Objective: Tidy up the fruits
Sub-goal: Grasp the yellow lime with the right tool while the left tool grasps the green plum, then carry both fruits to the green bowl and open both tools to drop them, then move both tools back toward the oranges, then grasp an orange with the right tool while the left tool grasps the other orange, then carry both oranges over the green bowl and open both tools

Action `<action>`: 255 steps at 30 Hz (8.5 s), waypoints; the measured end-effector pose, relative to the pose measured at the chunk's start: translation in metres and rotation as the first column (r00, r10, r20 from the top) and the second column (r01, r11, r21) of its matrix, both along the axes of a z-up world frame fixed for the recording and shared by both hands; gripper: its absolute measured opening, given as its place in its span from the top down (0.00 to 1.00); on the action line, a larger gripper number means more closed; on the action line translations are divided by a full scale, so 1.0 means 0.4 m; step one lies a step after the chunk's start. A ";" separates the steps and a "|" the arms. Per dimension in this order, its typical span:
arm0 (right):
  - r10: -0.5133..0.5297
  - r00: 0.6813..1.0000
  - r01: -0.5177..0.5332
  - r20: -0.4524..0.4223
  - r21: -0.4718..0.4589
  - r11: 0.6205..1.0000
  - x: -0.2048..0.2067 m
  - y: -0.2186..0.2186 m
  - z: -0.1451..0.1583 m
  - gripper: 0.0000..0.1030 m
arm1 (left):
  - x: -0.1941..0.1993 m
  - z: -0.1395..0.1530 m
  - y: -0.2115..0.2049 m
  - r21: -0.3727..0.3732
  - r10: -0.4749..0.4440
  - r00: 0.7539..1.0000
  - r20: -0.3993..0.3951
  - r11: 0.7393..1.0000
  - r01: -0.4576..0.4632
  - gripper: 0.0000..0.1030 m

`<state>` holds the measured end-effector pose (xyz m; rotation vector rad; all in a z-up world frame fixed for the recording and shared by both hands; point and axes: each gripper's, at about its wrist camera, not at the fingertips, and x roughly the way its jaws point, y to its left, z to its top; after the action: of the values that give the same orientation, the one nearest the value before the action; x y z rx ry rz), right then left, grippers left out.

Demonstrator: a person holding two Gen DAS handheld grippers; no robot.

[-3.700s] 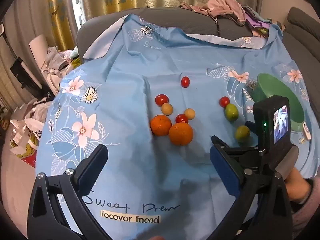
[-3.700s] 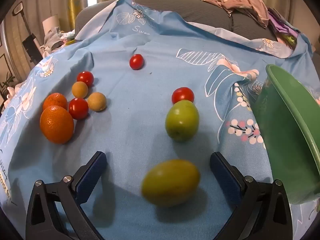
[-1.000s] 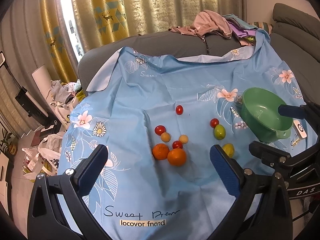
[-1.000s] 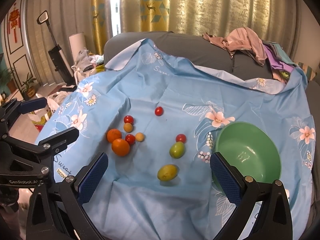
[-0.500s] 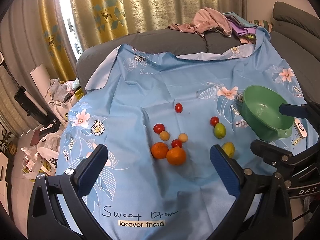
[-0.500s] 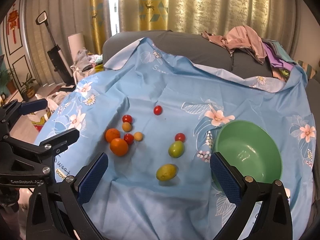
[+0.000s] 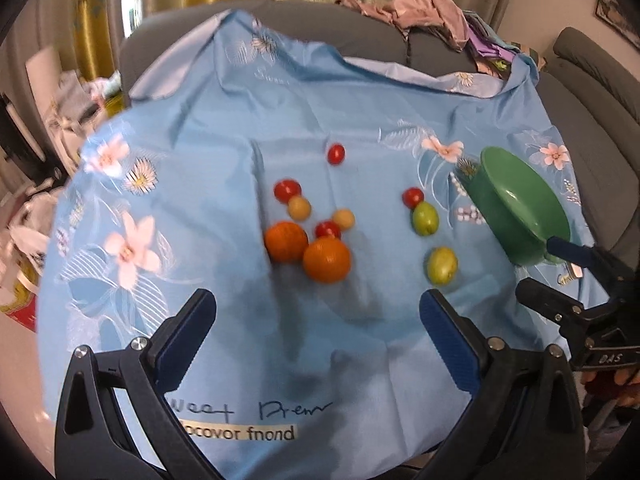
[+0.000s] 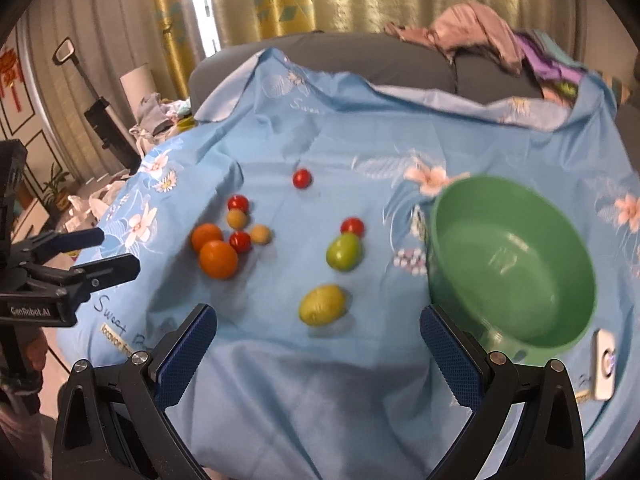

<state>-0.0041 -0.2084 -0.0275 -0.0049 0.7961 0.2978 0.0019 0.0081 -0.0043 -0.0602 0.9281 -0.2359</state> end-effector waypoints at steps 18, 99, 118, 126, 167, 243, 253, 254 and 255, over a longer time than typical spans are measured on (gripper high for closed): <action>0.048 0.991 -0.046 -0.124 0.021 0.999 0.145 0.035 -0.178 0.43 | 0.097 -0.066 -0.092 -0.050 -0.138 0.990 -0.040 0.989 0.136 0.02; -0.256 0.959 0.252 0.126 0.044 0.967 0.018 -0.338 -0.025 0.52 | 0.181 0.022 -0.582 0.156 -0.486 0.862 0.145 0.871 0.465 0.22; -0.038 0.989 0.024 0.142 0.101 0.995 -0.031 -0.147 0.046 0.47 | 0.049 0.081 -0.270 0.241 -0.200 0.953 0.226 0.960 0.144 0.01; 0.058 0.986 -0.073 0.157 0.096 0.993 -0.048 -0.058 0.070 0.47 | -0.012 0.101 -0.167 0.228 -0.114 0.959 0.261 0.972 0.053 0.01; 0.279 0.957 -0.267 -0.081 0.136 0.954 0.113 0.163 -0.116 0.47 | 0.043 -0.082 0.096 -0.050 -0.050 0.998 0.043 0.997 0.052 0.12; 0.059 0.990 -0.090 0.129 0.255 0.963 0.047 -0.132 0.007 0.58 | 0.181 0.044 -0.254 0.207 -0.426 0.895 0.135 0.895 0.395 0.60; -0.100 0.983 0.057 0.154 0.258 0.964 0.024 -0.275 0.026 0.58 | 0.165 0.070 -0.432 0.212 -0.505 0.843 0.187 0.858 0.467 0.60; -0.117 0.981 0.075 0.155 0.254 0.964 0.023 -0.287 0.025 0.58 | 0.165 0.070 -0.449 0.216 -0.515 0.836 0.188 0.852 0.477 0.60; -0.133 0.979 0.092 0.155 0.249 0.964 0.020 -0.300 0.023 0.58 | 0.165 0.068 -0.472 0.217 -0.527 0.829 0.189 0.845 0.488 0.60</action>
<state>0.0039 -0.3286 -0.0184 0.2399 0.5841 0.2803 0.0679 -0.1807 0.0228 0.3675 0.6990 -0.6528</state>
